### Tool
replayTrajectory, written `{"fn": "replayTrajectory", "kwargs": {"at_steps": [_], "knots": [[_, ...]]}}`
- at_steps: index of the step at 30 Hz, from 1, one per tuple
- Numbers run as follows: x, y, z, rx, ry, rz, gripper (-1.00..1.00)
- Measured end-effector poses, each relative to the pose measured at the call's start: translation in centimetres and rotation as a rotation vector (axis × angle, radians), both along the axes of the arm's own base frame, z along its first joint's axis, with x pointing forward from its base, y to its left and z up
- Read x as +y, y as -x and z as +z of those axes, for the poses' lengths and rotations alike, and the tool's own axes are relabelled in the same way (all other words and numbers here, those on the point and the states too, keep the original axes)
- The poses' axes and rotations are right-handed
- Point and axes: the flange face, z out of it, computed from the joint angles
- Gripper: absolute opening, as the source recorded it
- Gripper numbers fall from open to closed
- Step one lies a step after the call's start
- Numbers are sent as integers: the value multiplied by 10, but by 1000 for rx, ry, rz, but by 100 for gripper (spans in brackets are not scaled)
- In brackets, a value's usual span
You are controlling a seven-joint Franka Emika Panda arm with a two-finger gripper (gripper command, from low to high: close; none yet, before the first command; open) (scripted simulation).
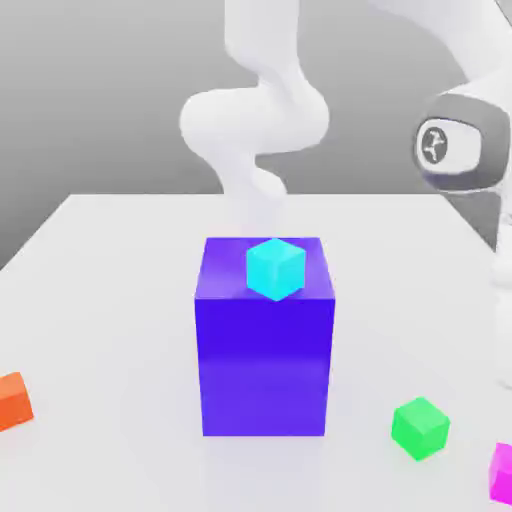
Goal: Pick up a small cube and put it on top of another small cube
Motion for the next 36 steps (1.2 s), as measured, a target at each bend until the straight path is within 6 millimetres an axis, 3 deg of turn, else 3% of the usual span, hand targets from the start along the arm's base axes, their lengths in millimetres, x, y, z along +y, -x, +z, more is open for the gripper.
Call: {"fn": "replayTrajectory", "kwargs": {"at_steps": [3, 7, 8, 14, 16, 19, 29, 31, 35, 36], "knots": [[24, 19, -54, 67, 24, 107, 0], [31, 25, -116, 88, 30, 138, 0], [31, 26, -128, 88, 30, 139, -100], [31, 26, -134, 90, 31, 140, -100], [31, 26, -120, 90, 30, 140, -100], [31, 27, -80, 90, 31, 141, -100], [-48, 88, -24, 84, 49, 236, -100], [-58, 96, -30, 88, 38, 246, -100], [-60, 99, -73, 88, 36, 250, -100], [-61, 100, -81, 88, 36, 250, 100]]}}
